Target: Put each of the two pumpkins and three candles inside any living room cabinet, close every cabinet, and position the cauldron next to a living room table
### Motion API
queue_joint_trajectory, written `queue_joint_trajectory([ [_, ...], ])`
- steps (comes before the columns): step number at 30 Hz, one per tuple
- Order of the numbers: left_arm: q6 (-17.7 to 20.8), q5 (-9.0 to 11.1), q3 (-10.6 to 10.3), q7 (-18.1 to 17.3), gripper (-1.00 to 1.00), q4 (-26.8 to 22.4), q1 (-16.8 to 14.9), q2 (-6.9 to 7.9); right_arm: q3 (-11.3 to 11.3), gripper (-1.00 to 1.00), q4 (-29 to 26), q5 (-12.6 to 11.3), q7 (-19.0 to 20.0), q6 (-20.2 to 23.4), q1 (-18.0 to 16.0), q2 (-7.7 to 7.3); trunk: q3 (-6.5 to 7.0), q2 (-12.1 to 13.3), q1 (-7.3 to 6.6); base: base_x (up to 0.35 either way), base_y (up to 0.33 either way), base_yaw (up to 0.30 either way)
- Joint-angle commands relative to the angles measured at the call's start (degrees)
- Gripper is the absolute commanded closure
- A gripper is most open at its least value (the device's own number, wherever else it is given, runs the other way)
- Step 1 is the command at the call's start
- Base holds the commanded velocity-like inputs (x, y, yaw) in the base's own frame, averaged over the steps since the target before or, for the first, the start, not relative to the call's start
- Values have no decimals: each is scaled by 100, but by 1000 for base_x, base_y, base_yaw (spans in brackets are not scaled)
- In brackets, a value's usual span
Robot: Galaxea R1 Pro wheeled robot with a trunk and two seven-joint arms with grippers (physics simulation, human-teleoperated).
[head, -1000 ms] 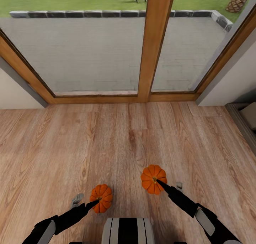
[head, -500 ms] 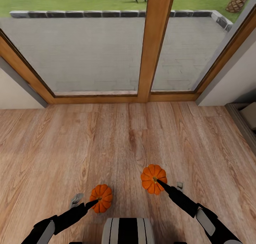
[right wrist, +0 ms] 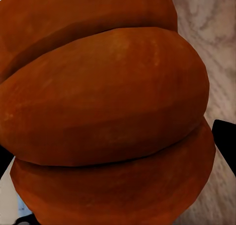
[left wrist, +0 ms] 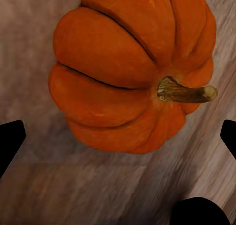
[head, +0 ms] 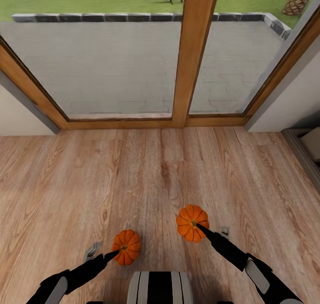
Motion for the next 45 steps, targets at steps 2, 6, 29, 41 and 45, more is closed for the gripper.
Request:
queue_joint_trajectory([
  [2,46,-6,7,22,-100,88,-7,-6,23,100,1,-62,29,51,-2,-7,-3,-1,-1,0,0,0],
  [6,41,-51,-10,-1,-100,138,-10,-10,23,100,1,-61,42,50,-2,-1,-3,-1,-1,0,0,0],
  [29,-336,40,571,41,-100,194,-189,226,32,100,2,-45,-36,48,-2,19,-3,-1,-1,0,0,0],
  [41,-385,-15,623,257,-100,235,-186,52,32,100,9,-45,-35,-98,-2,10,-3,-1,-1,0,0,0],
  [45,-392,-9,612,255,-100,203,-186,28,32,100,9,-45,-40,-107,-2,13,-3,-1,-1,0,0,0],
])
